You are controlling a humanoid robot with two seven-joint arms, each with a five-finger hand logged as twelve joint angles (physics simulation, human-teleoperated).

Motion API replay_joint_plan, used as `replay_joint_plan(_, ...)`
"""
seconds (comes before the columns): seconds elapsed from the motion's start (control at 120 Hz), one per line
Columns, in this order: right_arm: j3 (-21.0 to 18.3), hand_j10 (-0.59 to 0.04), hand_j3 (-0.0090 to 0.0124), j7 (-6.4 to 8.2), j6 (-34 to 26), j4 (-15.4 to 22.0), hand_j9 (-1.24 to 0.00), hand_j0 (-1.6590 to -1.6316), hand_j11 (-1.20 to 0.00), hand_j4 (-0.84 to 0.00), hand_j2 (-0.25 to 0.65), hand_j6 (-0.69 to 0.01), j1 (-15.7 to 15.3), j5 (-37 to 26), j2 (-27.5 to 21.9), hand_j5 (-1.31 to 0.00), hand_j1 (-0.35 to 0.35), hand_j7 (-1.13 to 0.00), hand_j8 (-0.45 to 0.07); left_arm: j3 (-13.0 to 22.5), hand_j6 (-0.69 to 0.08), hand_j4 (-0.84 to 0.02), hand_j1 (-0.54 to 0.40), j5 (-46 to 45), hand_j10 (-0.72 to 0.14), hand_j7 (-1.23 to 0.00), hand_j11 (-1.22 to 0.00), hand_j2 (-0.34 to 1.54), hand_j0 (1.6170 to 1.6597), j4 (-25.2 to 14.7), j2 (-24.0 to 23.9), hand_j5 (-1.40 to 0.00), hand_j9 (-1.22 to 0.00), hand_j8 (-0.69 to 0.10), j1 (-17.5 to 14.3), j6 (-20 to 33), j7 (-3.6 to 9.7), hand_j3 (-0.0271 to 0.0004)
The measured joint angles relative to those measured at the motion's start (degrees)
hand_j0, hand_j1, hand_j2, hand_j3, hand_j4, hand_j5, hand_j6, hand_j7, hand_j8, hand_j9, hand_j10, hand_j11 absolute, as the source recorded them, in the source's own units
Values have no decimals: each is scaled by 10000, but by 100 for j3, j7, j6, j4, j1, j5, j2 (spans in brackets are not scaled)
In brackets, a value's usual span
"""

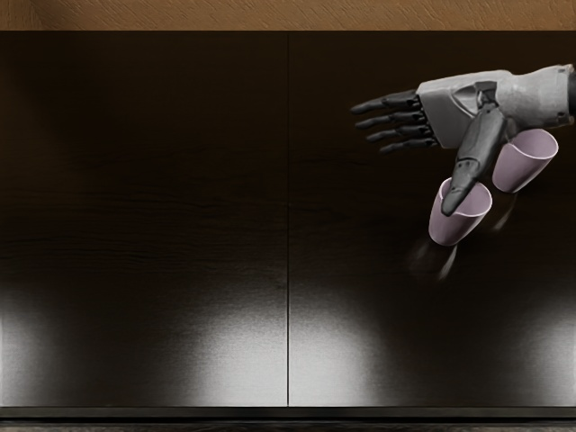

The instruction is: Pick up cup and place in cup with right hand

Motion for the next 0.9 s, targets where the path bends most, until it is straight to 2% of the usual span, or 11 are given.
replay_joint_plan(0.058,-611,-290,0,0,-109,-125,-378,-16581,-378,-288,-58,-286,504,-252,183,-378,-3144,-379,-288,4,3,2,3487,1,2,1,0,-2,16581,0,0,1,0,3,-73,-1,0,0)
replay_joint_plan(0.125,-1058,-294,0,0,-221,-204,-379,-16581,-379,-294,-60,-295,847,-500,288,-380,-3143,-380,-295,11,0,0,3489,1,0,0,0,-1,16581,-1,0,0,0,0,-74,0,0,0)
replay_joint_plan(0.292,-1483,-304,0,0,-563,-249,-381,-16581,-380,-308,-61,-312,1248,-1278,366,-382,-3143,-380,-309,20,-1,-1,3490,0,-1,0,0,0,16581,0,0,0,0,-1,-83,0,0,0)
replay_joint_plan(0.55,-1951,-315,0,0,-838,-54,-384,-16581,-383,-321,-60,-331,1369,-2118,368,-385,-3143,-382,-323,20,-2,-1,3491,0,-1,0,0,0,16581,0,0,0,0,-2,-66,0,0,0)
replay_joint_plan(0.708,-2088,-314,0,0,-912,364,-375,-16581,-374,-321,-58,-334,1342,-2259,60,-377,-3152,-372,-324,22,-2,-2,3491,-1,-1,0,0,0,16581,0,0,0,0,-2,-66,0,0,0)
replay_joint_plan(0.9,-2190,-423,0,0,-1657,999,-508,-16581,-507,-431,-76,-447,1325,-2683,-335,-511,-3033,-505,-436,22,-1,-1,3490,-1,-1,0,0,0,16581,1,0,0,0,-1,-72,0,0,0)
